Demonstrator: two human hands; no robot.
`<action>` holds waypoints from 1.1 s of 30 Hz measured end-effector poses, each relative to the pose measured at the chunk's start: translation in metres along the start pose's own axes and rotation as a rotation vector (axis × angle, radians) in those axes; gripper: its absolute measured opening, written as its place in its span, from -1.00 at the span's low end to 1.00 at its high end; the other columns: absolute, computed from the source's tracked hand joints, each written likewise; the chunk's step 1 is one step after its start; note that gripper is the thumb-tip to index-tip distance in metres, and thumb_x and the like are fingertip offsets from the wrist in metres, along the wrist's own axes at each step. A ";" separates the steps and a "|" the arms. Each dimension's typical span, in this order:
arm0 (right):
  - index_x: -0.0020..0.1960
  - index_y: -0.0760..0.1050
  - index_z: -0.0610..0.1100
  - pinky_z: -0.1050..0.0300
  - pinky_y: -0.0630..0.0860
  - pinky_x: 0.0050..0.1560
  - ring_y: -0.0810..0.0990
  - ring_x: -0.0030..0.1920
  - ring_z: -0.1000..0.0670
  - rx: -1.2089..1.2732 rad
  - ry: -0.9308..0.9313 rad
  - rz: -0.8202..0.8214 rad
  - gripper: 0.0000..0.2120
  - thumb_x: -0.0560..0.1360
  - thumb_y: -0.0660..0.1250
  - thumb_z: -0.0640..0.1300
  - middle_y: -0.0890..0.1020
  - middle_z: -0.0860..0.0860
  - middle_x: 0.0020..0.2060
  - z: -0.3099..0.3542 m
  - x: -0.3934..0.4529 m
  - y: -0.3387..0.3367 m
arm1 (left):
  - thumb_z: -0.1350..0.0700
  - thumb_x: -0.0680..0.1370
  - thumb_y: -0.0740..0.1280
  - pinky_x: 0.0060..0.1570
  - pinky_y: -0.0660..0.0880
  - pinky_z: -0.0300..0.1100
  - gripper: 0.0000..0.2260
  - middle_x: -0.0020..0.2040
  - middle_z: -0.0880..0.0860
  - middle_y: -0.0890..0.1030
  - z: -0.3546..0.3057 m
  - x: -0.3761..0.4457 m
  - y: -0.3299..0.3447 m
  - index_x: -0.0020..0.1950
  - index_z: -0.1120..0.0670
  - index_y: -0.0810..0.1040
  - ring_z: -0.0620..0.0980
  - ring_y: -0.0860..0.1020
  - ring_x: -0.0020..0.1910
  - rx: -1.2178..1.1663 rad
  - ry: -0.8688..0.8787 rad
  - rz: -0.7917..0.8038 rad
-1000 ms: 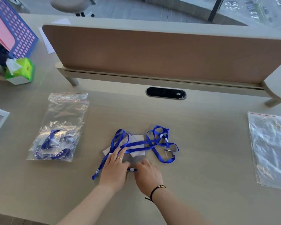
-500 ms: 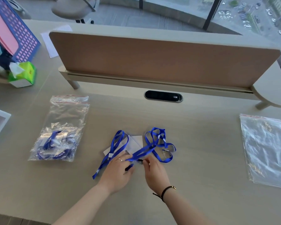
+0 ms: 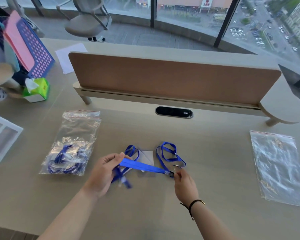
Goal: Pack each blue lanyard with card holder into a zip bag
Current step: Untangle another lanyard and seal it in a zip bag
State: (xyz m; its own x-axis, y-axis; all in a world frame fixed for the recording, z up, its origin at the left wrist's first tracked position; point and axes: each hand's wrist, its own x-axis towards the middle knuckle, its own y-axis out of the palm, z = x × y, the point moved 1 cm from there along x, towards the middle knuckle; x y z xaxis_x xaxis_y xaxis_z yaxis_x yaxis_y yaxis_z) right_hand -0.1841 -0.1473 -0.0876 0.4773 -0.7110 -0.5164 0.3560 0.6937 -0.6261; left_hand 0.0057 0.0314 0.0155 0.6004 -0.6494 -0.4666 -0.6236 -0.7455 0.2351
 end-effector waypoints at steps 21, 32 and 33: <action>-0.09 0.60 -0.20 0.14 0.54 -0.16 0.62 -0.20 0.00 0.319 0.204 0.692 -0.86 0.49 0.30 -0.17 0.69 -0.06 -0.14 0.029 -0.014 0.017 | 0.08 0.54 0.35 0.03 0.58 0.00 -0.86 -0.20 0.16 0.63 -0.001 -0.016 0.017 -0.10 0.15 0.57 0.15 0.66 -0.10 -0.370 0.059 -0.087; -0.14 0.66 -0.18 0.16 0.60 -0.08 0.66 -0.17 0.06 0.343 0.005 0.681 -0.85 0.45 0.37 -0.11 0.72 -0.06 -0.19 0.081 -0.010 0.014 | 0.09 0.64 0.21 -0.07 0.46 -0.09 -0.79 -0.21 -0.01 0.52 0.042 -0.002 0.027 -0.16 0.07 0.53 -0.10 0.47 -0.17 0.919 0.115 0.119; -0.09 0.67 -0.22 0.15 0.60 -0.06 0.67 -0.17 0.05 0.347 0.020 0.686 -0.80 0.46 0.36 -0.10 0.73 -0.08 -0.17 0.083 -0.007 0.014 | 0.10 0.64 0.19 -0.12 0.43 -0.08 -0.78 -0.25 -0.01 0.50 0.041 -0.002 0.028 -0.17 0.10 0.50 -0.11 0.43 -0.23 0.885 0.088 0.132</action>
State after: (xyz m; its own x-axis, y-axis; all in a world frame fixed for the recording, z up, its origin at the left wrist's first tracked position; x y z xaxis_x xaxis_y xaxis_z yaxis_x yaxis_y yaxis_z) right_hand -0.1157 -0.1226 -0.0445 0.6685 -0.1081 -0.7358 0.2189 0.9742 0.0558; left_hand -0.0332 0.0180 -0.0123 0.5098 -0.7579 -0.4071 -0.8261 -0.2991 -0.4776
